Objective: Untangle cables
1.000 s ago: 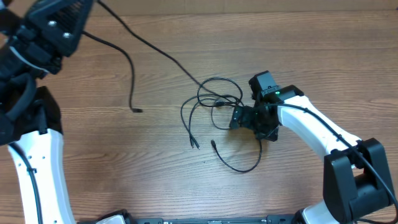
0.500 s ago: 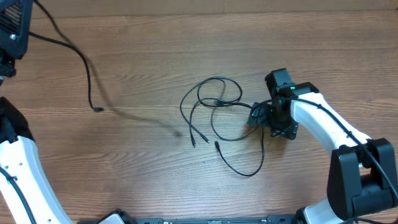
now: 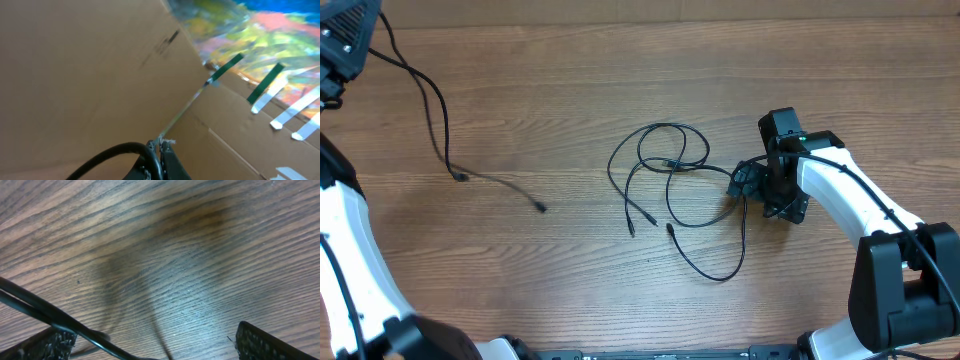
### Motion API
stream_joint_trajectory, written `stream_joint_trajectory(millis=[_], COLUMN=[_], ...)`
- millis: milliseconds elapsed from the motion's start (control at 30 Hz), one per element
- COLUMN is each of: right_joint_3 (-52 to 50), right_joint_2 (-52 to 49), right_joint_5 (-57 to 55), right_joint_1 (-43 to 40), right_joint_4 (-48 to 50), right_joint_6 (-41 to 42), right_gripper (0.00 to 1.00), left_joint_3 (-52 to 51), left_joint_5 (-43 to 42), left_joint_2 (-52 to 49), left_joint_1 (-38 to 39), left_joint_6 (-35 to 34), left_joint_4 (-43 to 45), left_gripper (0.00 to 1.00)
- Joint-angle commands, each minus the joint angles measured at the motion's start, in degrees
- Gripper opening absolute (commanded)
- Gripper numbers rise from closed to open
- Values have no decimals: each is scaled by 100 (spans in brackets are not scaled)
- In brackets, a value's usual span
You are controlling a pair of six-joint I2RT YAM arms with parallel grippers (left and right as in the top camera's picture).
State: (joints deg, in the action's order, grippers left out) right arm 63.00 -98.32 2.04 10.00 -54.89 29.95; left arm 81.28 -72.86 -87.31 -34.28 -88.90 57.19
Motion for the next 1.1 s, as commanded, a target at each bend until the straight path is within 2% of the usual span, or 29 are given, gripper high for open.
stream_joint_trajectory(millis=[0,100,267,567,833,1067], right_joint_3=[-2,-2,-2,-2,-2,-2], right_joint_2=[-52,-52,-55,-55,-55,-55], right_joint_5=[-28,-26,-24,407,407,409], right_joint_1=[-17,-17,-17,-15,-17,-17], right_joint_4=[22,-11,-44,166,140,166], right_joint_6=[-7,-4,-2,17,17,20], right_gripper=[100,100,100,100,100,100], left_joint_3=[111,111,111,114,111,111], left_joint_5=[-522,-717,-837,-798,-800,-844], left_joint_2=[-448,-898,-1244,-1255,-1255,-1257], left_joint_1=[-142,-374,-1060,-2767,-3954,-4446], left_joint_6=[669,1056,1303,1349,1381,1740], left_joint_4=[-295,-732,-748,-693,-706,-1241], left_gripper=[4,4,4,4,4,4])
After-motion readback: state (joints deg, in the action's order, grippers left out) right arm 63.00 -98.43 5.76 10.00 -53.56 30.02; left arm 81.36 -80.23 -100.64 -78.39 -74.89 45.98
